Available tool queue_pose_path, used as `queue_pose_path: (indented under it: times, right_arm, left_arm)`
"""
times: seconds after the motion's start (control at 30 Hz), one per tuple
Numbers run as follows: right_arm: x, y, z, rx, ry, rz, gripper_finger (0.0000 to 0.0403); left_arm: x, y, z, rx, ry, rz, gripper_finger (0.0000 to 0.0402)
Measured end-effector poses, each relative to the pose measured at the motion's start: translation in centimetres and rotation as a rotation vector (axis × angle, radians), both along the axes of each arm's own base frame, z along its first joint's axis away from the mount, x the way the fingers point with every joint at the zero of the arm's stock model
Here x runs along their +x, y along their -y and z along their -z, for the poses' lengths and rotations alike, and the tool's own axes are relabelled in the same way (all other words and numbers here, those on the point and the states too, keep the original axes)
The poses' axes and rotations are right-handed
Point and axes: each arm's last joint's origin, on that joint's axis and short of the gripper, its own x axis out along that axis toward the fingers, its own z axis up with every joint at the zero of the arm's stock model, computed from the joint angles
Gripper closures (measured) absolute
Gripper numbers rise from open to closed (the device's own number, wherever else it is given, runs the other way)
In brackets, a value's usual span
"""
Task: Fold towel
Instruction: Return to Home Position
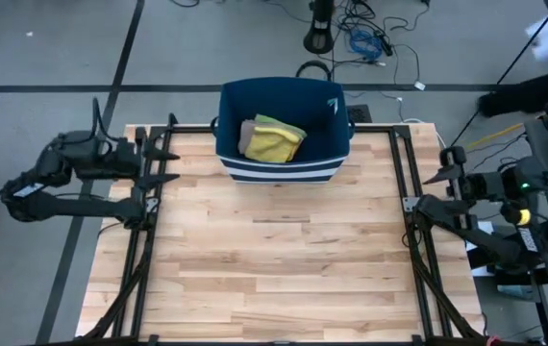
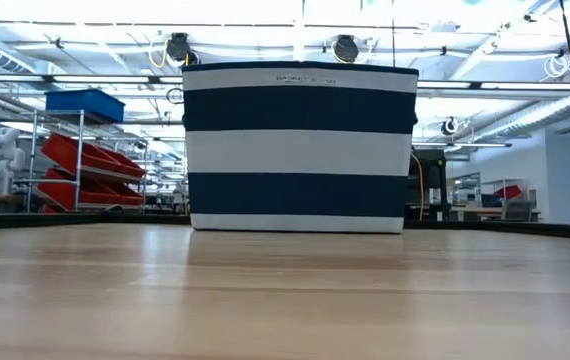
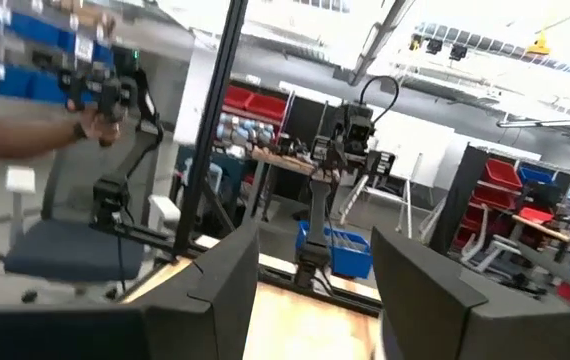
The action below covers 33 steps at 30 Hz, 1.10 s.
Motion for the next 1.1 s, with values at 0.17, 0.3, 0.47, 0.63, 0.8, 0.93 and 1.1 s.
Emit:
queue_pose_path:
  times: [0.17,0.3,0.47,0.63,0.8,0.93,1.1]
  right_arm:
    - [1.4,1.0,3.4,0.068,0.015,-0.032,0.0222]
    - [3.0,2.2,5.2,0.121,-0.009,-0.081,0.0222]
    - [4.4,3.3,7.2,0.124,0.011,-0.094,0.0222]
    - [5.5,4.0,9.2,0.128,0.000,-0.104,0.0222]
    - [6.5,4.7,11.6,0.192,-0.056,-0.141,0.0222]
    - [7.1,5.0,12.8,0.189,0.005,-0.158,0.0222]
    - [7.7,5.2,14.5,0.174,0.087,-0.163,0.0222]
  left_arm:
    - [0.8,0.0,3.6,0.000,0.057,0.026,0.0177]
    - [1.7,0.0,6.2,-0.009,0.073,0.035,0.0177]
    - [2.7,0.2,8.5,-0.019,0.075,0.067,0.0177]
    - [3.4,0.4,10.3,-0.020,0.070,0.095,0.0177]
    - [3.8,0.5,11.7,-0.030,0.053,0.106,0.0177]
    - [4.4,0.7,13.2,-0.032,0.076,0.124,0.0177]
    - [5.0,0.7,15.6,-0.024,0.093,0.126,0.0177]
